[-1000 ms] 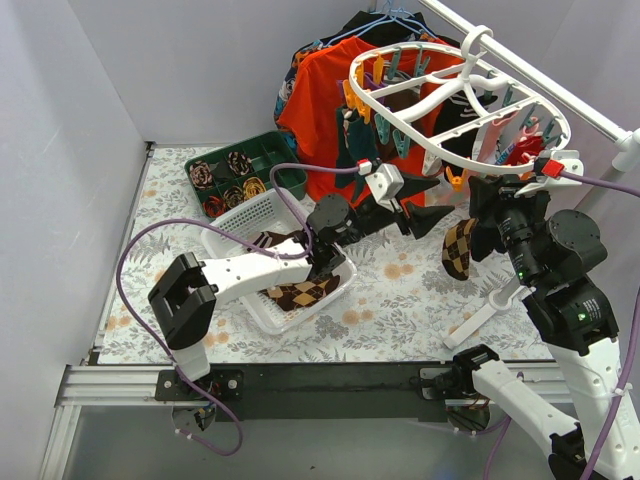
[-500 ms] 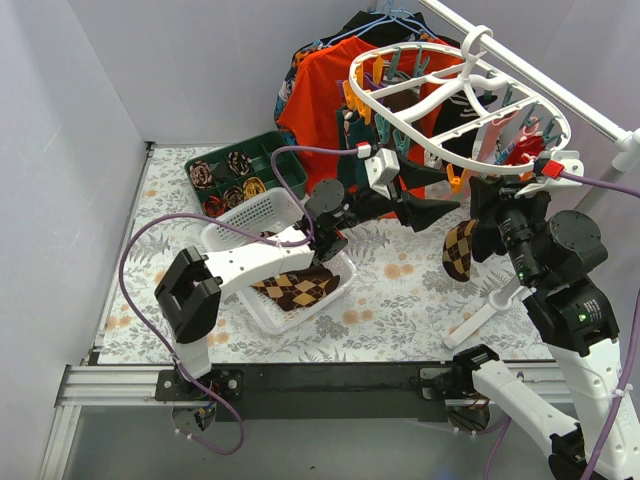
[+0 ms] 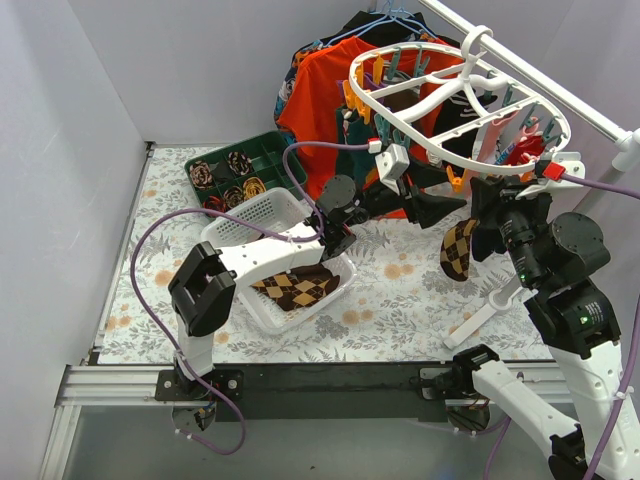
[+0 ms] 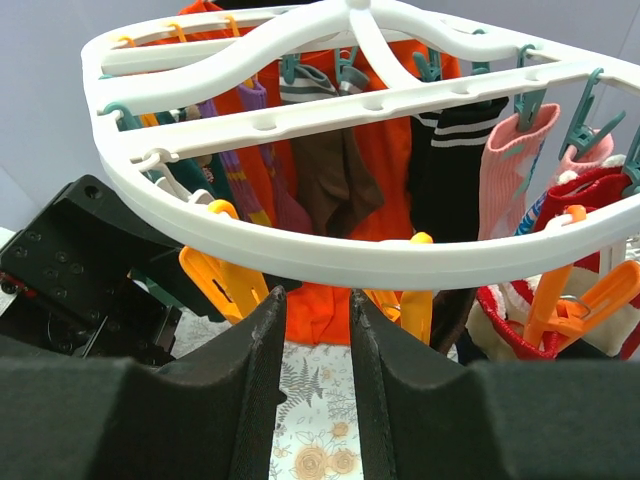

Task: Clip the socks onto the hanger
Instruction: Open the clamp at the hanger.

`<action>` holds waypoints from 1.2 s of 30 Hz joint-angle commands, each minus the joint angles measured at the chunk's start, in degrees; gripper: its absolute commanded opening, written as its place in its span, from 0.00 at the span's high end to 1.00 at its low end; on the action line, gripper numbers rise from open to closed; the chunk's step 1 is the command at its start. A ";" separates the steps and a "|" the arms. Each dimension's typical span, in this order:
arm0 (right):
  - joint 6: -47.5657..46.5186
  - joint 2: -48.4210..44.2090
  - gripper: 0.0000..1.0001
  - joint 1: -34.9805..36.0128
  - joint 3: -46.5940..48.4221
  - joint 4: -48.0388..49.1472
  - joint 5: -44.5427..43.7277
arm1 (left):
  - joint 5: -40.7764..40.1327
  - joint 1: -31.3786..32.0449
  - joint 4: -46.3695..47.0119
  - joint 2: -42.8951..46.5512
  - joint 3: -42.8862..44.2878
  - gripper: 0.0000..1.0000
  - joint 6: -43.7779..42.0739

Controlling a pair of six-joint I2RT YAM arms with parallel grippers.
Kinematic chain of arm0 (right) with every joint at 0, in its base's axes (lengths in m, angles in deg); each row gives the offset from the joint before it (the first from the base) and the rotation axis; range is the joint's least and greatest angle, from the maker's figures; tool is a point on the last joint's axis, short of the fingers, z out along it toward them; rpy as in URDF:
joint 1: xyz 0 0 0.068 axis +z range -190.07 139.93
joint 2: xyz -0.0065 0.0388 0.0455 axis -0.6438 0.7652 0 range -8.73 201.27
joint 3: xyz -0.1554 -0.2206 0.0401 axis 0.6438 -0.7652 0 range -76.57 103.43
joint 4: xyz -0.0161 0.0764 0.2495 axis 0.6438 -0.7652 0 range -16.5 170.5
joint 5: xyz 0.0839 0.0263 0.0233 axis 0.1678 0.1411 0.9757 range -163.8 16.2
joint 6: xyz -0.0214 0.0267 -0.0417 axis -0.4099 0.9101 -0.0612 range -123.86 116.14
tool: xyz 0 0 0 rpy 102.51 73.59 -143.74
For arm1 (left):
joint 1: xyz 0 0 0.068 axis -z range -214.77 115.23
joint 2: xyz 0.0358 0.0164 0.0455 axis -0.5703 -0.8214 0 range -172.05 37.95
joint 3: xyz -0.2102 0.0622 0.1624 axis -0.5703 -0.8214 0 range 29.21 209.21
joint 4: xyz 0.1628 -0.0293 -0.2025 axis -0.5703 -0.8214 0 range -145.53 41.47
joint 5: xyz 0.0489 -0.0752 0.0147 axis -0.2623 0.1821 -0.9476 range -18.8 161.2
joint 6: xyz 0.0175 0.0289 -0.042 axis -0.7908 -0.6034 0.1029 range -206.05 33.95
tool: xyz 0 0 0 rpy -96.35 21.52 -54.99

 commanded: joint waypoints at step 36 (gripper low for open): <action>-1.20 0.11 0.42 0.36 1.99 1.73 7.71 | -15.59 7.56 -12.83 4.78 4.25 0.91 -20.20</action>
